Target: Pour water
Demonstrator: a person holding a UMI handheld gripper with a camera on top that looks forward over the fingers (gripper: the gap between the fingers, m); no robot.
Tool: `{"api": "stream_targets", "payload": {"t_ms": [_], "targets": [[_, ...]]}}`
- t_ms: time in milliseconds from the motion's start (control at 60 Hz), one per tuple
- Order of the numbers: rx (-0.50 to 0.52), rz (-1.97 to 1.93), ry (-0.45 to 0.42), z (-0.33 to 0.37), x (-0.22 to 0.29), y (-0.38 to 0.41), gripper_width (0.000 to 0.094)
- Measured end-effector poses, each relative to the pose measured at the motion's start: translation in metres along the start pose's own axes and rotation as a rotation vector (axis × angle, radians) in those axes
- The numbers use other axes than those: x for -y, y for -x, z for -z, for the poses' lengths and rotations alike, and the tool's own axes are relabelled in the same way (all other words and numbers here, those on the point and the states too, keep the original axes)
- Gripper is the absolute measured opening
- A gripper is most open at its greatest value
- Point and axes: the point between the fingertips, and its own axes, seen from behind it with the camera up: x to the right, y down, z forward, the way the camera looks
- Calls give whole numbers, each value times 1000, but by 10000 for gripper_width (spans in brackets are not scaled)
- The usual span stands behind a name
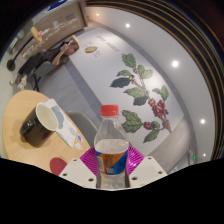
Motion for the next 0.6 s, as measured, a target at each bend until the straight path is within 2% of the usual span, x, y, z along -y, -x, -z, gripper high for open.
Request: {"api": "stream_targets", "payload": {"t_ms": [100,117,167,233,333,367,450,600], "targets": [[-40,470,-30,-11,31,-2,321],[-61,527,-38,-23,35,21,323],[-44,710,-70,-19,48,9,324],[-35,890,-103,-20,54,38,341],[-55,1147,-134,-16,70,31,344],[-78,1184,-158,-27,67,50,358],[-101,1282,-186,-16,79,42,364],[-67,1296,-193,-21,77,49,361]]}}
